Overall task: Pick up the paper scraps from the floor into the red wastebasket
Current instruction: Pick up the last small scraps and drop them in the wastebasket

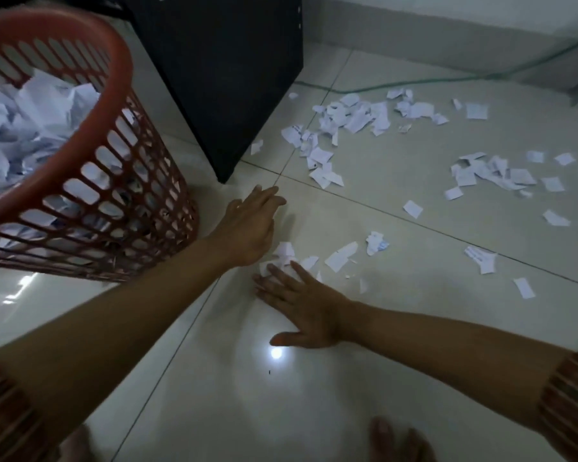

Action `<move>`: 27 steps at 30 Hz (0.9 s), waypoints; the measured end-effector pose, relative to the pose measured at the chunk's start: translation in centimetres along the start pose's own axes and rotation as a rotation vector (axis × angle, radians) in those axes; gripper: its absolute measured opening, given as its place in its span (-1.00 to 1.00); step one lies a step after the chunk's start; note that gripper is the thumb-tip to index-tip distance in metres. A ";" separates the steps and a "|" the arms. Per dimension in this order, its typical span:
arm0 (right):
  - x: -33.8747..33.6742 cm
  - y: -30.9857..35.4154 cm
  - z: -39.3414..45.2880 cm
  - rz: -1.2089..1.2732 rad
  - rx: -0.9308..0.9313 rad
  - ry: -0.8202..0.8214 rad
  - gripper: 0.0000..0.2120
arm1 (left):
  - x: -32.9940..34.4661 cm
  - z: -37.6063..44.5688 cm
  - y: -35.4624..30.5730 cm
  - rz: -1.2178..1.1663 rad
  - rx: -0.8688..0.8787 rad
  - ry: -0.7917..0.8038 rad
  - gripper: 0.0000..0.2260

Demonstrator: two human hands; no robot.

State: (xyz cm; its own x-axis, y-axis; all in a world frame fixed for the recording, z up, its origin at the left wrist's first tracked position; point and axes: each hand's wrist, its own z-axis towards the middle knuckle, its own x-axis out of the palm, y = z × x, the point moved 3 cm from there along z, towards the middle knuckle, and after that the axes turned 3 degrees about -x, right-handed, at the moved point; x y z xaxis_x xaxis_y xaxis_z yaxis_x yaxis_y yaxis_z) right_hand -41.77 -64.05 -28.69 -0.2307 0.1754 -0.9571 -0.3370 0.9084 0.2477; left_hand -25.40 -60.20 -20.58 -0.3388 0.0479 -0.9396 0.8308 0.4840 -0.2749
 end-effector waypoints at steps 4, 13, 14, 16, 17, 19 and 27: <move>0.7 -1.6 1.2 -0.019 0.016 -0.001 -0.18 | 1.5 -0.8 0.4 -0.096 -0.086 -0.040 -0.56; -2.3 -10.4 1.1 0.013 0.372 -0.081 -0.16 | 4.4 -3.0 0.7 -0.185 -0.145 -0.100 -0.57; -2.7 -10.8 0.6 0.024 0.389 -0.093 -0.16 | 4.4 -3.1 0.6 -0.187 -0.149 -0.095 -0.54; -3.1 -10.7 -0.7 0.034 0.374 -0.126 -0.18 | 4.8 -3.1 0.6 -0.191 -0.153 -0.096 -0.51; -3.1 -10.1 -1.5 0.037 0.354 -0.147 -0.20 | 5.0 -3.0 0.6 -0.195 -0.151 -0.100 -0.52; -2.9 -8.4 -3.1 0.038 0.292 -0.162 -0.22 | 5.4 -2.7 0.4 -0.204 -0.145 -0.107 -0.53; 1.2 -4.6 -7.2 -0.070 0.027 -0.072 -0.24 | 7.2 -1.2 -2.1 -0.230 -0.093 -0.086 -0.51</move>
State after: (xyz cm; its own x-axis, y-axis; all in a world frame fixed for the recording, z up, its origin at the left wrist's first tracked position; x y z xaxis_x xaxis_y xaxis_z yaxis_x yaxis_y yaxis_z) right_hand -47.04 -70.80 -29.88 -0.1405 0.1372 -0.9805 -0.3251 0.9291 0.1766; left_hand -30.09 -59.85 -26.50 -0.4723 -0.1449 -0.8695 0.6906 0.5521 -0.4671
